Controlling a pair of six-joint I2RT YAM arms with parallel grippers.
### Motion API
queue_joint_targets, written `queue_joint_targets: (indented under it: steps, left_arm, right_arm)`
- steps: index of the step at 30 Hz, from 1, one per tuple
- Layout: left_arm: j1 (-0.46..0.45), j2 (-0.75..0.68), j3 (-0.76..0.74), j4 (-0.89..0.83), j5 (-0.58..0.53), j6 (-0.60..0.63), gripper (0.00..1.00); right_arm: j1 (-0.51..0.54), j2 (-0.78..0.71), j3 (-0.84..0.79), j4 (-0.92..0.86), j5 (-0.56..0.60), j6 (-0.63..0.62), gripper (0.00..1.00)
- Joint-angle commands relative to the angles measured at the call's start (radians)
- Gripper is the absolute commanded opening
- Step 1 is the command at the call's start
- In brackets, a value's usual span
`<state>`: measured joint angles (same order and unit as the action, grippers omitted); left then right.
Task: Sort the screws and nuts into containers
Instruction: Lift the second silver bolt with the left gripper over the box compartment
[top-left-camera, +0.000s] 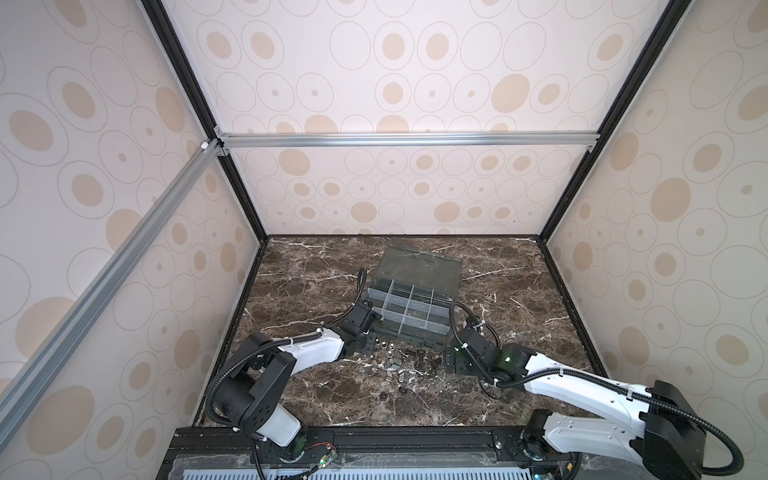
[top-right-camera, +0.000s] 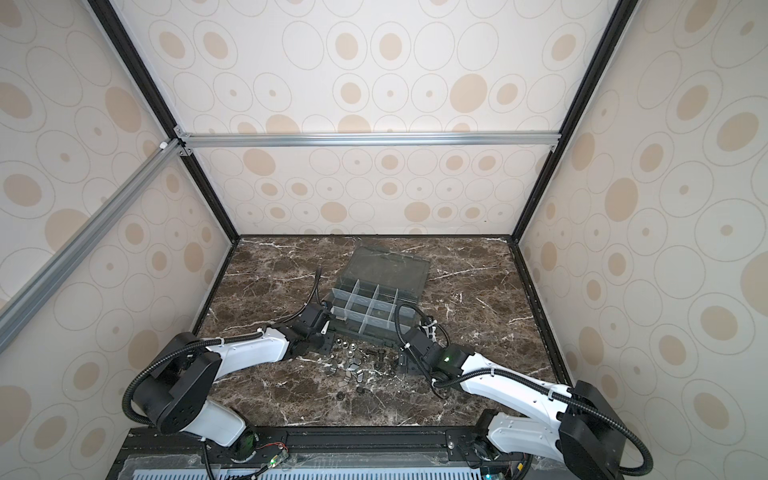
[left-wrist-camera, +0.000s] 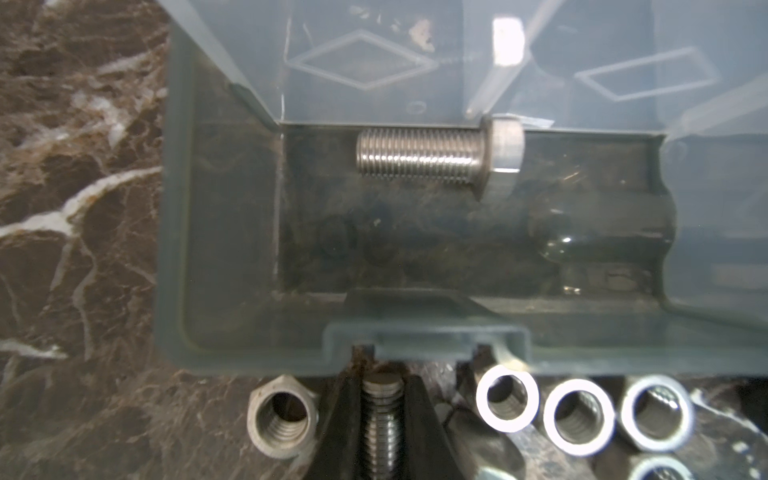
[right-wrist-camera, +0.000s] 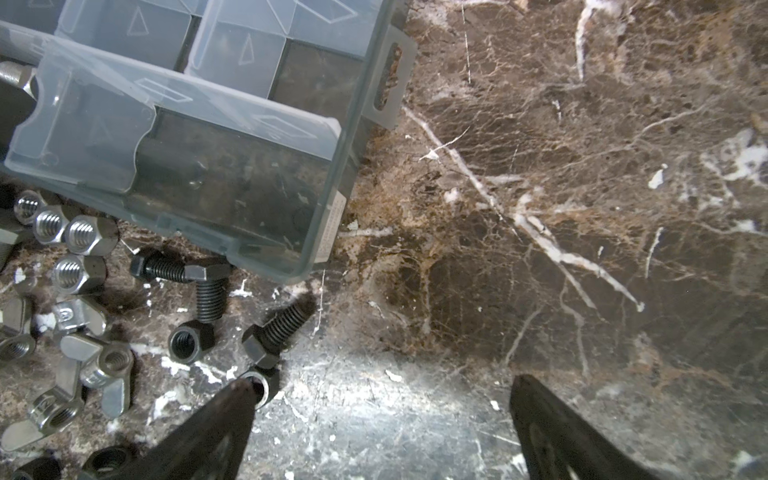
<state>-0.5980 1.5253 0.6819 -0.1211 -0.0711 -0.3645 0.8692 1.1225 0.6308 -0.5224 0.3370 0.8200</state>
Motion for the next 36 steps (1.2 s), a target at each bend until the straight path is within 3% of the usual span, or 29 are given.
queue_joint_targets:
  steps: [1, 12, 21, 29, 36]
  left_arm:
    - [-0.006, -0.056, 0.009, -0.014, 0.007, -0.015, 0.11]
    - [-0.005, -0.217, 0.056, -0.056, 0.018, -0.007, 0.11]
    - [0.006, -0.172, 0.158, 0.0, 0.034, -0.026, 0.11]
    - [0.065, -0.135, 0.11, 0.181, 0.141, -0.279, 0.12]
    - [0.072, -0.151, 0.022, 0.334, 0.092, -0.48, 0.12]
  right_arm:
    - [-0.002, -0.029, -0.017, -0.044, 0.022, 0.026, 1.0]
    - [0.0, -0.08, -0.04, -0.058, 0.028, 0.058, 1.0]
    - [0.0, -0.075, -0.028, -0.054, 0.028, 0.05, 1.0]
    - [0.005, -0.103, -0.035, -0.057, 0.029, 0.062, 1.0]
    - [0.005, -0.134, -0.051, -0.052, 0.03, 0.069, 1.0]
